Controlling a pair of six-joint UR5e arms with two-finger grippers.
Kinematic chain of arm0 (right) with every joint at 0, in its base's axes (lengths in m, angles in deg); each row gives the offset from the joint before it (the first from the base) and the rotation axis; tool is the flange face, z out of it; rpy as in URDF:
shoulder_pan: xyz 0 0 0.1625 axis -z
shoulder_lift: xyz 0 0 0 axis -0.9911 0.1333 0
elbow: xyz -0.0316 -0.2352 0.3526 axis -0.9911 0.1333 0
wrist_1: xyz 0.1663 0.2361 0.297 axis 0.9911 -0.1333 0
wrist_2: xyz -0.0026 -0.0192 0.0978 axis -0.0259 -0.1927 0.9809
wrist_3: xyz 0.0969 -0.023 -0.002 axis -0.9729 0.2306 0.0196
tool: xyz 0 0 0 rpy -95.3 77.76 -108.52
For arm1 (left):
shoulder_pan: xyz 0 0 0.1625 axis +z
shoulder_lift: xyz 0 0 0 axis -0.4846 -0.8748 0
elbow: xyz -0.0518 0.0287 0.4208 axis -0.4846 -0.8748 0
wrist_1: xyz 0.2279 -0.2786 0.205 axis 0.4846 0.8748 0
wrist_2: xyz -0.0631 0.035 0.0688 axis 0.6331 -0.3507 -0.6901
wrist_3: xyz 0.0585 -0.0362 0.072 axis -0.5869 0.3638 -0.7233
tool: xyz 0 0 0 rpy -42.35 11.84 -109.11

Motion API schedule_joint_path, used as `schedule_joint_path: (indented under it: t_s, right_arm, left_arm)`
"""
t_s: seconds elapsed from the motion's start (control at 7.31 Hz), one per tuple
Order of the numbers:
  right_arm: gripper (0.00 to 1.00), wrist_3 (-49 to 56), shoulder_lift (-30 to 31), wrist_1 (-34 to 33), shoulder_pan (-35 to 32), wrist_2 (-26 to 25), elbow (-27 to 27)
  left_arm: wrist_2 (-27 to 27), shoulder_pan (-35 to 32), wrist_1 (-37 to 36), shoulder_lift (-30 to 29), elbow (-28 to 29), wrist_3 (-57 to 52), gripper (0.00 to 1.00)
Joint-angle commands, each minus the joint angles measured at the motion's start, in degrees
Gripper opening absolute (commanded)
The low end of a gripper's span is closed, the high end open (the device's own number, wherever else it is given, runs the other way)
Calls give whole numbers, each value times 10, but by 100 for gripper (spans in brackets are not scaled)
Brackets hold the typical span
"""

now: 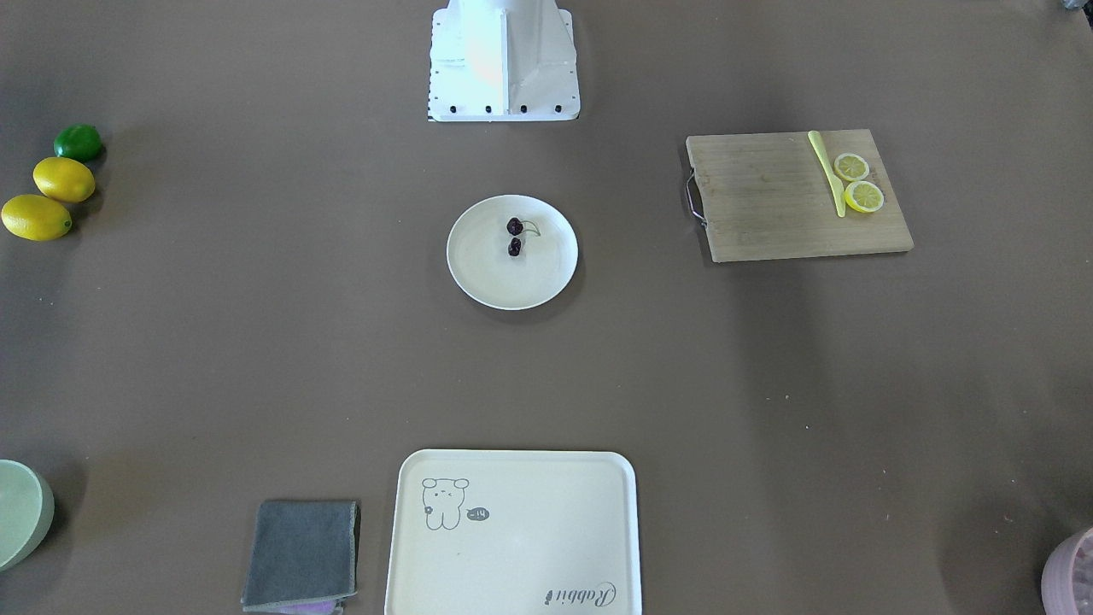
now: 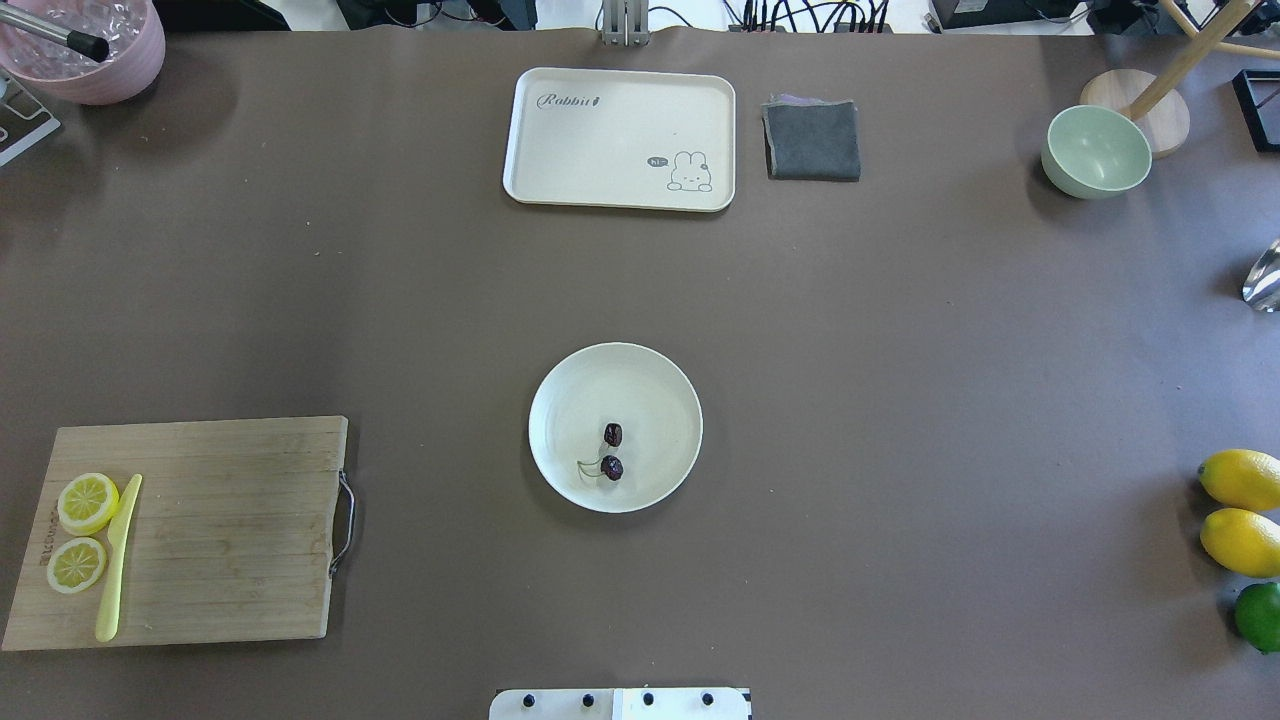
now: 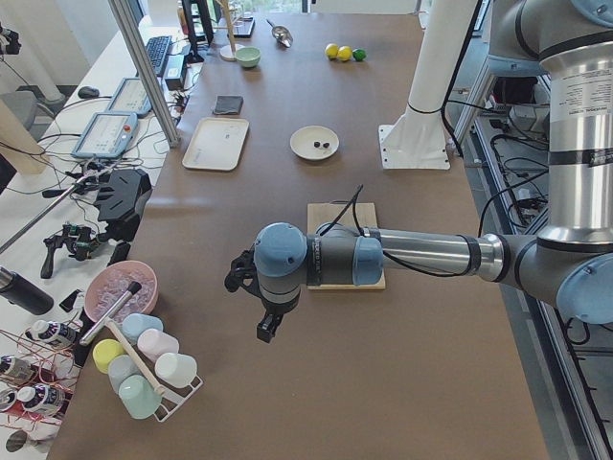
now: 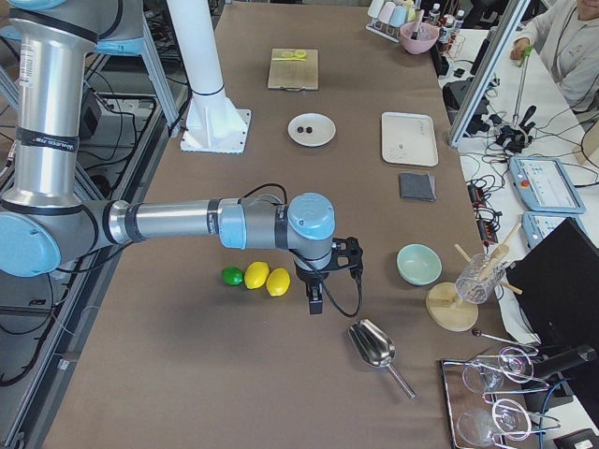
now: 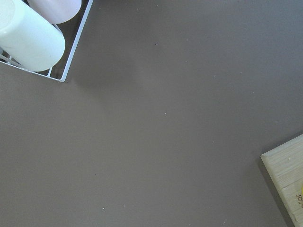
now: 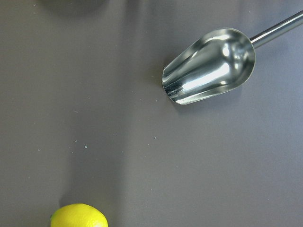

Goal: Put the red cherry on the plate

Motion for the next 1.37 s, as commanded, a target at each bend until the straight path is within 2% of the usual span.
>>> schedule_joint_path:
  t_s: [0.0,1.23]
  right_arm:
    - [100,0,-3,0,0,-4,1]
    - [100,-4,-6,0,4,7,0]
  left_arm:
    - [-1,-1,3,1,3,0,98]
    - [4,-4,6,17,-23,0,98]
